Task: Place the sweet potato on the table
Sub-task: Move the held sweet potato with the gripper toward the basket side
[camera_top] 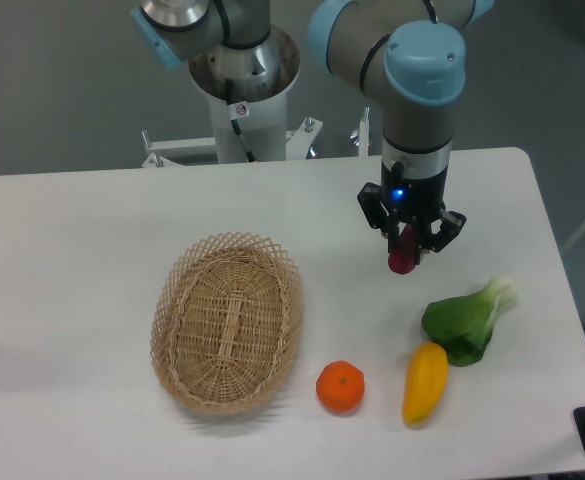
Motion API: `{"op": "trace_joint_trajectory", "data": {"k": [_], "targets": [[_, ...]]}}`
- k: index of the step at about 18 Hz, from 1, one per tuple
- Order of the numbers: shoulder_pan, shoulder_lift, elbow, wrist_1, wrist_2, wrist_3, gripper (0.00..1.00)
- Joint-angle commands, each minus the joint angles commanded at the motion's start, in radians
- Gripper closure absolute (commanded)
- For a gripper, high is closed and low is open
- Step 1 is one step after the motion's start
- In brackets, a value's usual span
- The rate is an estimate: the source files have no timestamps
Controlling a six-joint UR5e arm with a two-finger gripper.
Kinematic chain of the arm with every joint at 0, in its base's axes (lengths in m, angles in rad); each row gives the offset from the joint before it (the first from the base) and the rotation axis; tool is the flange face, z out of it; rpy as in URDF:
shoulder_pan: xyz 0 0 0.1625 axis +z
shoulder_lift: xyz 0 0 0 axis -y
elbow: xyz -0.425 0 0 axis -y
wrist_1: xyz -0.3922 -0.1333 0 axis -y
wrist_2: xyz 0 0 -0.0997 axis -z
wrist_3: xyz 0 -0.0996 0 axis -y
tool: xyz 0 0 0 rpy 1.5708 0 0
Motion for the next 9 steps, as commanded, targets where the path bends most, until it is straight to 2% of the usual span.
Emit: {"op": "trace_joint_trajectory", "data": {"k": [5, 9], "targets": [[0.002, 0.002, -0.012, 0.002, 0.0, 0.003, 0.63], [0.002, 0.014, -0.054, 0.005, 0.008, 0.031, 0.63]]}}
